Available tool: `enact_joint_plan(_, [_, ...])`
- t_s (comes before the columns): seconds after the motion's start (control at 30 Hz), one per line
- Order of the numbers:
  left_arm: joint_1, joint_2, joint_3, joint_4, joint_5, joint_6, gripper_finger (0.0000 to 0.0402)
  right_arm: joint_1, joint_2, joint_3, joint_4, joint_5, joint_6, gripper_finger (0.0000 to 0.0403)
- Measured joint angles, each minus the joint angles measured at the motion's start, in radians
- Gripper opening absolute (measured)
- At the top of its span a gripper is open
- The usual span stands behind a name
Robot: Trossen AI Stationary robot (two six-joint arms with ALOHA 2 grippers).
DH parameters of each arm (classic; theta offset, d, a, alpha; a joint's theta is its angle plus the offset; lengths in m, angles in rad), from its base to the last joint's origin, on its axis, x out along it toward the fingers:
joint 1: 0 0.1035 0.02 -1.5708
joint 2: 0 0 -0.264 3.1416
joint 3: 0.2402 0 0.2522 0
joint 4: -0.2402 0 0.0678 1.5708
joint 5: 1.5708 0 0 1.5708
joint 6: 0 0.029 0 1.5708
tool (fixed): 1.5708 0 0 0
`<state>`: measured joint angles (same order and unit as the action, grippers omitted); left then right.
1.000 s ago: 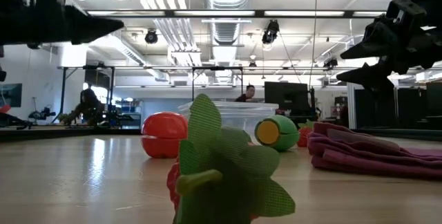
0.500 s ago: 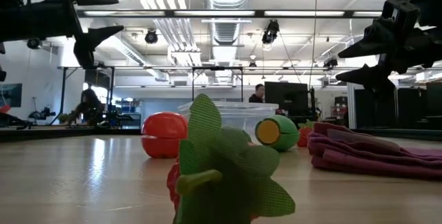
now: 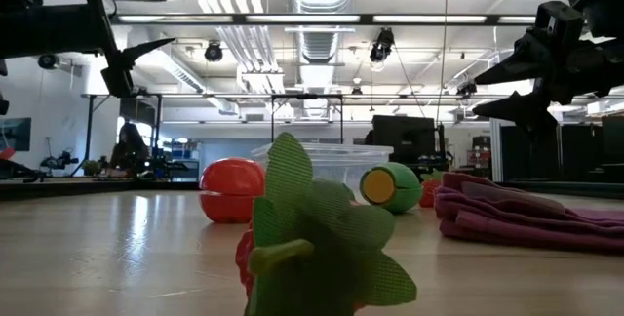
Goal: Pick and placing Produce into tupperware
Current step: Put the brown kiwi into the transparent bin
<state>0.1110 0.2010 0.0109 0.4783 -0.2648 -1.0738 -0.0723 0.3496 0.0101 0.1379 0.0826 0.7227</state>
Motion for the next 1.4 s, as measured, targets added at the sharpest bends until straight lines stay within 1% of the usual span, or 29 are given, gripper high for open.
enact_joint_plan(0.03, [0.0, 0.002, 0.002, 0.006, -0.002, 0.015, 0.0238, 0.0, 0.0, 0.0, 0.0, 0.0, 0.0, 0.0219])
enact_joint_plan(0.17, [0.0, 0.007, 0.046, 0.029, 0.027, 0.164, 0.0238, 0.0, 0.0, 0.0, 0.0, -0.001, 0.001, 0.0219])
enact_joint_plan(0.23, [0.0, 0.021, 0.084, 0.024, 0.06, 0.267, 0.0238, 0.0, 0.0, 0.0, 0.0, -0.001, 0.0, 0.0219])
enact_joint_plan(0.27, [0.0, 0.033, 0.111, -0.006, 0.083, 0.314, 0.0238, 0.0, 0.0, 0.0, 0.0, -0.001, 0.0, 0.0219])
enact_joint_plan(0.33, [-0.001, 0.063, 0.192, -0.154, 0.104, 0.368, 0.0238, 0.0, 0.0, 0.0, 0.0, -0.001, 0.0, 0.0219])
enact_joint_plan(0.43, [-0.001, 0.13, 0.346, -0.495, 0.11, 0.465, 0.0238, 0.0, 0.0, 0.0, 0.0, -0.001, -0.001, 0.0219])
enact_joint_plan(0.53, [0.001, 0.234, 0.49, -0.819, 0.068, 0.534, 0.0238, 0.0, 0.0, 0.0, 0.0, 0.0, -0.016, 0.0219])
enact_joint_plan(0.63, [0.007, 0.336, 0.613, -1.064, 0.034, 0.576, 0.0238, 0.0, 0.0, 0.0, 0.0, 0.023, -0.02, 0.0219])
enact_joint_plan(0.7, [0.012, 0.393, 0.692, -1.187, 0.031, 0.607, 0.0238, 0.0, 0.0, 0.0, 0.0, 0.038, -0.022, 0.0219])
enact_joint_plan(0.8, [0.014, 0.523, 0.787, -1.318, 0.033, 0.667, 0.0238, 0.0, 0.0, 0.0, 0.0, 0.05, -0.025, 0.0219])
enact_joint_plan(0.9, [0.014, 0.637, 0.856, -1.412, 0.032, 0.742, 0.0238, 0.0, 0.0, 0.0, 0.0, 0.05, -0.027, 0.0219])
enact_joint_plan(1.17, [0.014, 0.931, 0.964, -1.581, 0.037, 0.958, 0.0238, 0.0, 0.0, 0.0, 0.0, 0.05, -0.027, 0.0219])
enact_joint_plan(1.27, [0.019, 1.042, 0.983, -1.681, 0.039, 1.001, 0.0238, 0.0, 0.0, 0.0, 0.0, 0.05, -0.027, 0.0219])
enact_joint_plan(1.33, [0.025, 1.108, 1.001, -1.73, 0.07, 1.003, 0.0238, 0.0, 0.0, 0.0, 0.0, 0.05, -0.027, 0.0219])
enact_joint_plan(1.4, [0.033, 1.156, 1.019, -1.799, 0.141, 1.009, 0.0238, 0.0, 0.0, 0.0, 0.0, 0.05, -0.027, 0.0219])
